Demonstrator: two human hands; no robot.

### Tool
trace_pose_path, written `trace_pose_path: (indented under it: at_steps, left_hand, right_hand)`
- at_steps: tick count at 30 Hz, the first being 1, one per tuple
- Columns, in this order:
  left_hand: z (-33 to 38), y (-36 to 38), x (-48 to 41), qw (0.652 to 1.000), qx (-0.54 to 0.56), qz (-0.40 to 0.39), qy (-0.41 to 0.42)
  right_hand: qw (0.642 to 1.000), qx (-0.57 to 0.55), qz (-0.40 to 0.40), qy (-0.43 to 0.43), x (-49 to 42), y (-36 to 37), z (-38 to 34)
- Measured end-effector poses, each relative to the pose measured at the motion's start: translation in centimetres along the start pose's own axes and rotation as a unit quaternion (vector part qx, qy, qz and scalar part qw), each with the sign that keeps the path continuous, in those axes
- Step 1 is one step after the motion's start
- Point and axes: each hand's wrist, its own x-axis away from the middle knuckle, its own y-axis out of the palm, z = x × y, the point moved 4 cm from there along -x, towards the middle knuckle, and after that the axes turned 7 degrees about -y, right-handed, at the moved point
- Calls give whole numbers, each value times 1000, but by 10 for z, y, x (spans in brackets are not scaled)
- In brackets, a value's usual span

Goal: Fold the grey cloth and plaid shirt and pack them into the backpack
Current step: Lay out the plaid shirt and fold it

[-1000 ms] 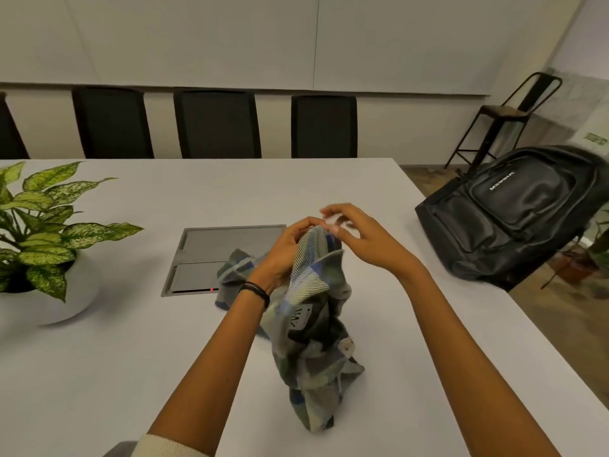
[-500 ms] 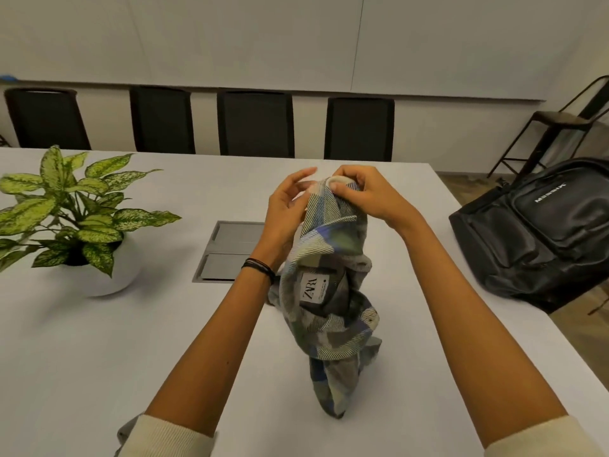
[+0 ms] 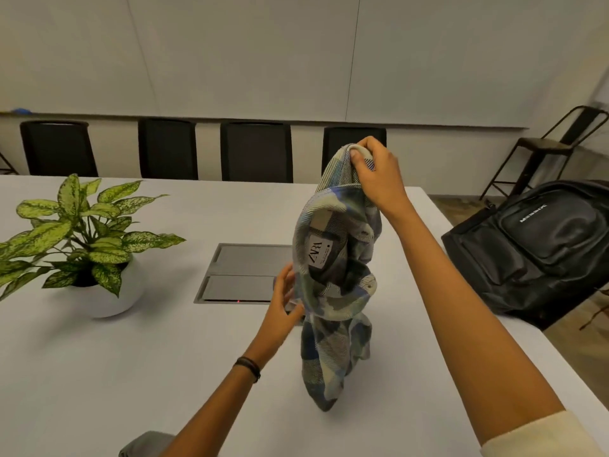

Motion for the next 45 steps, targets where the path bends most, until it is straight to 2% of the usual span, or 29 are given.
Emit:
trace_pose_path:
  at_steps: [3,8,13,18,21,26,34,39,45]
  left_hand:
    - [-7,16,12,998,-43,-38,38]
    - [-15,34,15,988,-139,-61,26]
    - [-5,41,6,992,-122,-10,27]
    - [29,8,-16,987,-147,40,55]
    - [58,-10,-30,987,-140,30,77]
    - [101,-25,-51,972,-205,10,118]
    - [159,-34,-65,945,-267,25,189]
    - [153,-44,-70,951,-271,22,146]
    - [94,-52,-72,948,-298,73,90]
  right_hand:
    - [998,23,51,5,-11,-12,-7]
    - [993,44,112,19,-21,-35,-20]
    - [985,62,160,18,-20,-62,-32]
    - [976,91,196,23,-11,-111,-29]
    - [969,104,223,31,-3,-139,-27]
    - [956,128,259,37,4,-169,-29]
    - [945,150,283,62,14,-200,-19]
    - [951,161,248,87,22,-187,-17]
    - [972,172,160,32,25,-145,-30]
